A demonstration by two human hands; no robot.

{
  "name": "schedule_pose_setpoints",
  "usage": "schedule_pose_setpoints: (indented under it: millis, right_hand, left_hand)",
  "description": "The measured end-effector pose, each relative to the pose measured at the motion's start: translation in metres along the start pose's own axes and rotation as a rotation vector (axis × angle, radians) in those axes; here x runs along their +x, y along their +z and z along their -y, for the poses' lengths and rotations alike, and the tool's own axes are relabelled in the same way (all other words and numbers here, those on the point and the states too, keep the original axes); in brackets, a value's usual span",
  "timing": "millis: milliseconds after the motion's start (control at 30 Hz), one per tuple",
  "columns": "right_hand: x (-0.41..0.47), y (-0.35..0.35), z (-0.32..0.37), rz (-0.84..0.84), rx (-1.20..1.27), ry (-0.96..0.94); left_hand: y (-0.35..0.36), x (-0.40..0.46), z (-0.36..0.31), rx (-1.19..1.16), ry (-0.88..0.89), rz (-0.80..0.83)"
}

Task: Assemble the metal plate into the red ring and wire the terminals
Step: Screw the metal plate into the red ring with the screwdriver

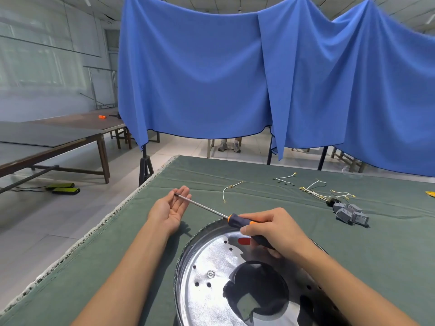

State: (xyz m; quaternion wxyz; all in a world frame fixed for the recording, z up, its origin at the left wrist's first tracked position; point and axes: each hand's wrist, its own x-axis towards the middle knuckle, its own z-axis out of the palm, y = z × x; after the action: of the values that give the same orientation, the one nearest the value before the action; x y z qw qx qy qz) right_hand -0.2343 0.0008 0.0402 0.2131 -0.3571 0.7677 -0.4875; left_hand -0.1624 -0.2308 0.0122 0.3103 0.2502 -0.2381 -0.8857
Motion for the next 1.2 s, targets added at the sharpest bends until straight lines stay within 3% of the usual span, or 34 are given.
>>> schedule_pose_setpoints:
  millis: [433,667,900,1033,1200]
  right_hand:
    - [0.000,-0.010,-0.002,0.046,0.168,0.152]
    - [0.002,-0.014,0.000,0.098,0.258,0.331]
    - [-0.003,-0.013,0.003,0.090,0.179,0.284]
    - [-0.005,-0.020,0.011,0.057,0.471,0.308]
    - [-0.017,-0.024,0.031,0.066,0.858,0.033]
  left_hand:
    - [-0.001,-0.003,-0.001,0.012,-0.050,0.052]
    - [-0.002,-0.002,0.007,-0.050,-0.038,0.078]
    - [-0.002,-0.001,0.011,-0.052,-0.018,0.091]
    - [-0.001,-0.005,0.010,-0.002,-0.029,0.010]
    - [0.009,-0.017,-0.001,-0.044,-0.047,-0.011]
